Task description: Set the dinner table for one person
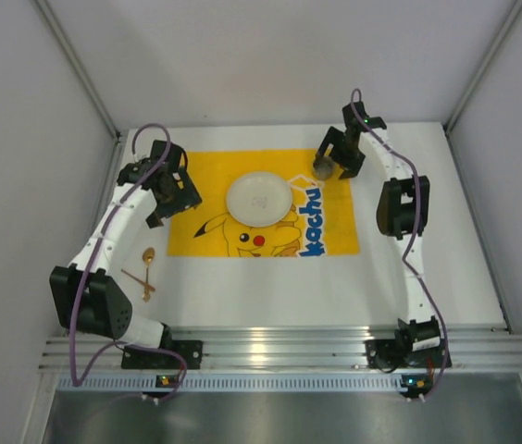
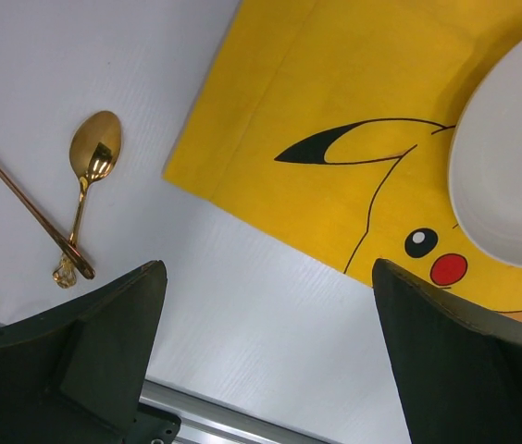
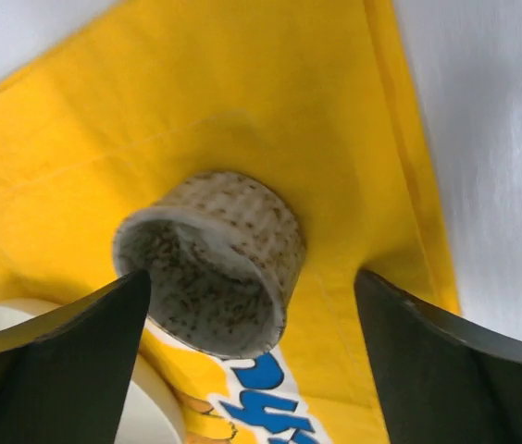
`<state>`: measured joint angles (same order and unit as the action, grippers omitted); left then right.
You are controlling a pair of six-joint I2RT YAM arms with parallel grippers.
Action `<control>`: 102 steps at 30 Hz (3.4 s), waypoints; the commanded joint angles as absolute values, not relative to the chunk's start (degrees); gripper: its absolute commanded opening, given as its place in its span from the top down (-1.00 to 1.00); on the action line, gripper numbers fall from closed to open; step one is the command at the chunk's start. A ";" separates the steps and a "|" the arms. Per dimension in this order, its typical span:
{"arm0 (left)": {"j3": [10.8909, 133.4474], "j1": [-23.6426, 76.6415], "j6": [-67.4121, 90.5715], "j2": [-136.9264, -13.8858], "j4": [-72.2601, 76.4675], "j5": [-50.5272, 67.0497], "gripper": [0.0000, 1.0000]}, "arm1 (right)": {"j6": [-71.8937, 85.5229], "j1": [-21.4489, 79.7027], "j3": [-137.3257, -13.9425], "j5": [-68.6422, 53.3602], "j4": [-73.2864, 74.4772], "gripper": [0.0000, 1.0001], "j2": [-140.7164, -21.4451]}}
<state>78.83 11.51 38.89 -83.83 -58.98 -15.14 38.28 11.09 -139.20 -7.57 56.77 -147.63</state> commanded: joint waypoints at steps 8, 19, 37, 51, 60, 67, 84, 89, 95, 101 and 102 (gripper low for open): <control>74.89 5.80 41.40 -82.17 -62.14 -13.89 -0.96 | 35.16 11.43 -128.35 -16.84 45.30 -1.00 -128.55; 59.52 -12.20 46.58 -78.94 -58.11 -11.86 -0.96 | 33.40 11.78 -87.38 -22.93 35.34 -0.99 -101.00; 51.78 -29.09 40.87 -84.46 -43.87 -10.11 -0.70 | 30.23 12.66 -76.03 -26.46 37.88 -0.99 -91.23; 49.75 -29.09 38.50 -93.33 -37.36 -14.24 0.03 | 28.74 12.66 -74.00 -24.79 40.08 -0.99 -90.00; 50.36 -29.09 38.23 -99.48 -35.60 -11.43 1.00 | 29.35 12.66 -75.06 -23.56 40.96 -0.99 -90.53; 54.05 -28.92 36.39 -98.00 -39.10 -16.07 1.00 | 30.06 12.57 -75.94 -23.47 41.04 -0.99 -89.48; 65.73 -20.23 36.31 -84.89 -38.94 -9.76 1.00 | 30.41 10.03 -68.83 -23.47 40.78 -1.00 -79.81; 83.52 -4.09 30.60 -99.96 -41.73 -8.08 1.00 | 29.88 7.91 -63.38 -23.38 40.87 -1.00 -73.84; 101.85 5.71 23.21 -117.22 -50.18 -8.28 1.00 | 29.27 3.87 -59.42 -23.99 42.27 -0.99 -67.16; 103.89 8.16 19.26 -121.55 -50.71 -9.74 1.00 | 27.07 0.53 -56.69 -23.38 44.91 -0.99 -62.06; 103.89 8.70 17.51 -121.81 -50.71 -10.97 1.00 | 26.90 0.44 -56.43 -23.29 45.09 -0.99 -61.44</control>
